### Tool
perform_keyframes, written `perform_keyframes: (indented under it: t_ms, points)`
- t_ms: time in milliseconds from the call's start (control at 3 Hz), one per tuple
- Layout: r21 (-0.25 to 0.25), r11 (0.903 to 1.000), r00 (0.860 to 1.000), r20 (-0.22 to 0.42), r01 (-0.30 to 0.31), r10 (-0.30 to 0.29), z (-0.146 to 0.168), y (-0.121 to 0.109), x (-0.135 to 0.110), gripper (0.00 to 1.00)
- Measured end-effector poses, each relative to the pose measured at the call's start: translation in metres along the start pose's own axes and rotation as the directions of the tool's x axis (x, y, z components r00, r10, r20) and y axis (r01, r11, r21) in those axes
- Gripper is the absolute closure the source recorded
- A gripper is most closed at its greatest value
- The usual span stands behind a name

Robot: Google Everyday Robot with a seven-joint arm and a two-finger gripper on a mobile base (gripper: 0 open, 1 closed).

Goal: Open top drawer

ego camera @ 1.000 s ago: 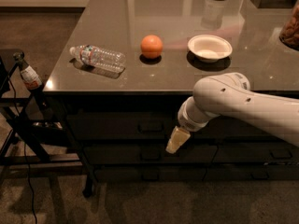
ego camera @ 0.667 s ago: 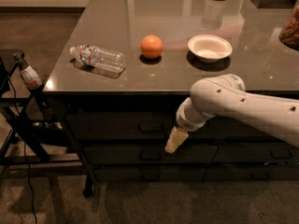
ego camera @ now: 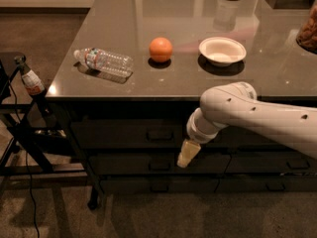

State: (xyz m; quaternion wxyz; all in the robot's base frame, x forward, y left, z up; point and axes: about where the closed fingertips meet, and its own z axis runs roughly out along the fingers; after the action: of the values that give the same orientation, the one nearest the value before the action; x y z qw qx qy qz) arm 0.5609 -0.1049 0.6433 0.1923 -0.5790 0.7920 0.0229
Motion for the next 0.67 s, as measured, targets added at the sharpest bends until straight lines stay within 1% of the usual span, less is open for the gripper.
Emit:
perform_keyframes:
  t_ms: [333,667]
  points:
    - [-0.049,0.9988,1.000,-0.013,0.007,-0.008,-0.015,0.025,0.013,0.00]
    - [-0.100,0.9949,1.000,-0.016,-0.013,0.012,-0.074,0.075,0.050,0.00]
